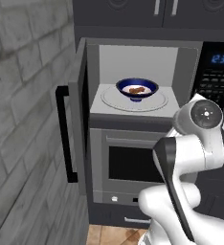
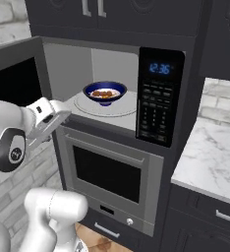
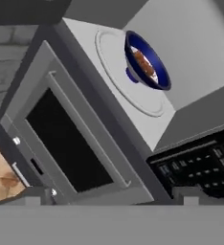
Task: Place the bowl containing the kebab skewer and shrimp in the microwave. Close the microwave door and press the start button to microwave the meal.
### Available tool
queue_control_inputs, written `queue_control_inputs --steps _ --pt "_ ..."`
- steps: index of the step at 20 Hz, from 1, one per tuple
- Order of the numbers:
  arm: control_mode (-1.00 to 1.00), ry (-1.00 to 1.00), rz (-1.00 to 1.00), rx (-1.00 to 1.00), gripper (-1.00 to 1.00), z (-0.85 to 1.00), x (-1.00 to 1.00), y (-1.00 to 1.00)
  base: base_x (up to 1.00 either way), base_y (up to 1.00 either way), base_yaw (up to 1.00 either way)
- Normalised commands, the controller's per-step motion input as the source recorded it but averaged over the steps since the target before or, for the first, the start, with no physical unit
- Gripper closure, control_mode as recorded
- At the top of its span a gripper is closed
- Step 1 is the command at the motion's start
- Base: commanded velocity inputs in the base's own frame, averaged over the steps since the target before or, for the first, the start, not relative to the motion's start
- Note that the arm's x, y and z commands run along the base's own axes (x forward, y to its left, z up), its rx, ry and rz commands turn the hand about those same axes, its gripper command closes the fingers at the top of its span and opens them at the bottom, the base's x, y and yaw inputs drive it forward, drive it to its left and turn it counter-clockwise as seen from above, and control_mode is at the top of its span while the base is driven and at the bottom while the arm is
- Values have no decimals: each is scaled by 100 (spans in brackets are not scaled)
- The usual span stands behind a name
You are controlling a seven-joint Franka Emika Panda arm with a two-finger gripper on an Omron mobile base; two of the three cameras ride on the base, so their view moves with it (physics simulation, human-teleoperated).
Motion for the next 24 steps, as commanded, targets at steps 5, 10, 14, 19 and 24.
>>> queue_control_inputs --steps 5,10,14,19,24 --pt "-100 0 28 -37 -100 30 -22 34 0 0 0" --pt "-100 0 25 -15 -100 8 0 48 0 0 0" --pt "-100 0 22 -2 -100 43 -15 30 0 0 0" --pt "-100 0 12 -1 -100 46 -45 17 0 0 0" --pt "-100 0 2 -1 -100 27 -47 22 0 0 0"
